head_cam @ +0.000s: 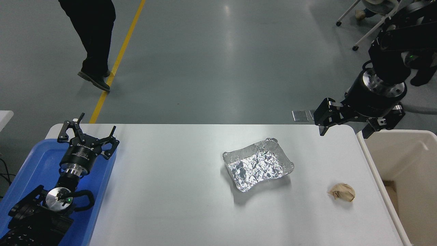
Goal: Pick up foil plate and place in dustbin
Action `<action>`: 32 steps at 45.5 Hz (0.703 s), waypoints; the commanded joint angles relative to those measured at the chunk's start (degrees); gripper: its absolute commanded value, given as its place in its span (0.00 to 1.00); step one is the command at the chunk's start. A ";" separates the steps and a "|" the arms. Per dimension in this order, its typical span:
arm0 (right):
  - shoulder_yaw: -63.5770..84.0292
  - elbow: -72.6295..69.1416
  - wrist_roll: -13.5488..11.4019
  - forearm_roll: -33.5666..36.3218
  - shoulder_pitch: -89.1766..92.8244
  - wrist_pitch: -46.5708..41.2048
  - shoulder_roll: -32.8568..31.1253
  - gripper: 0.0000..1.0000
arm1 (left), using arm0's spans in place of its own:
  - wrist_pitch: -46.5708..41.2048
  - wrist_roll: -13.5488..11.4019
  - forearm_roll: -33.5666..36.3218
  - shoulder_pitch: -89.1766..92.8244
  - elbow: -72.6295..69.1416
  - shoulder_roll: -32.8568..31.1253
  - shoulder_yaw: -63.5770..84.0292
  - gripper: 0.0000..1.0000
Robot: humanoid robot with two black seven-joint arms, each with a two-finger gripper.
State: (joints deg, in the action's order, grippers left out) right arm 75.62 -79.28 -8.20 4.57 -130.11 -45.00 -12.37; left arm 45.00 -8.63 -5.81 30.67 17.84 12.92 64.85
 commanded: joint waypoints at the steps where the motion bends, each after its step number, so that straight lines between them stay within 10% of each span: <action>1: -0.03 0.00 -0.06 0.00 0.12 0.00 0.06 1.00 | 0.00 0.02 0.01 0.00 0.00 0.00 0.01 0.99; 32: -0.30 0.00 -0.06 0.00 0.20 0.00 0.15 1.00 | 0.00 0.02 0.01 0.00 0.00 0.00 0.01 0.99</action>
State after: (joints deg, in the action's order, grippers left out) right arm 75.40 -79.28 -8.23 4.57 -129.92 -45.00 -12.27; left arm 45.00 -8.69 -5.81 30.67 17.84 12.92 64.83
